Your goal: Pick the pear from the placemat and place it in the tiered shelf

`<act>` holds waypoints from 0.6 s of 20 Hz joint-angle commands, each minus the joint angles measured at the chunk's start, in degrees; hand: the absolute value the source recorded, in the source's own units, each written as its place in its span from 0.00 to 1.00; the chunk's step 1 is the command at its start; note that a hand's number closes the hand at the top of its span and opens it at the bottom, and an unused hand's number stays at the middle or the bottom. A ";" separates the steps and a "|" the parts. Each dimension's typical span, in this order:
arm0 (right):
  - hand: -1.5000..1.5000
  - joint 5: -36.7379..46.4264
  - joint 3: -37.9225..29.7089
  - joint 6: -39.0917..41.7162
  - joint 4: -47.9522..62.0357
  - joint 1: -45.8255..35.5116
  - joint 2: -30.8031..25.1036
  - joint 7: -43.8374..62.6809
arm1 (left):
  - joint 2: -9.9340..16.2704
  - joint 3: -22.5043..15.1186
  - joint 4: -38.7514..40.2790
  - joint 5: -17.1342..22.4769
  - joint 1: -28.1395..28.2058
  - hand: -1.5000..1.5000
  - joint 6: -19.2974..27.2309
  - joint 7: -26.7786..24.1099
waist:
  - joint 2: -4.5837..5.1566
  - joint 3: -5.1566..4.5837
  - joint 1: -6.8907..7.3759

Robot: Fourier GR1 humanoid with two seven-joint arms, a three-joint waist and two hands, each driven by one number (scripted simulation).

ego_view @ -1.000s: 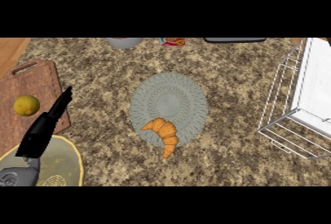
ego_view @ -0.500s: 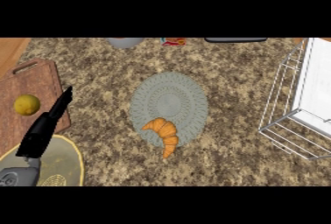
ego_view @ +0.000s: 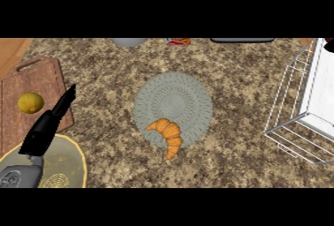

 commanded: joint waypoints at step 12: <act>0.00 2.70 -10.42 -13.40 -6.42 18.98 5.74 0.54 | 0.75 2.94 -2.08 1.17 0.64 0.50 -3.55 0.62 | 0.22 -0.02 0.70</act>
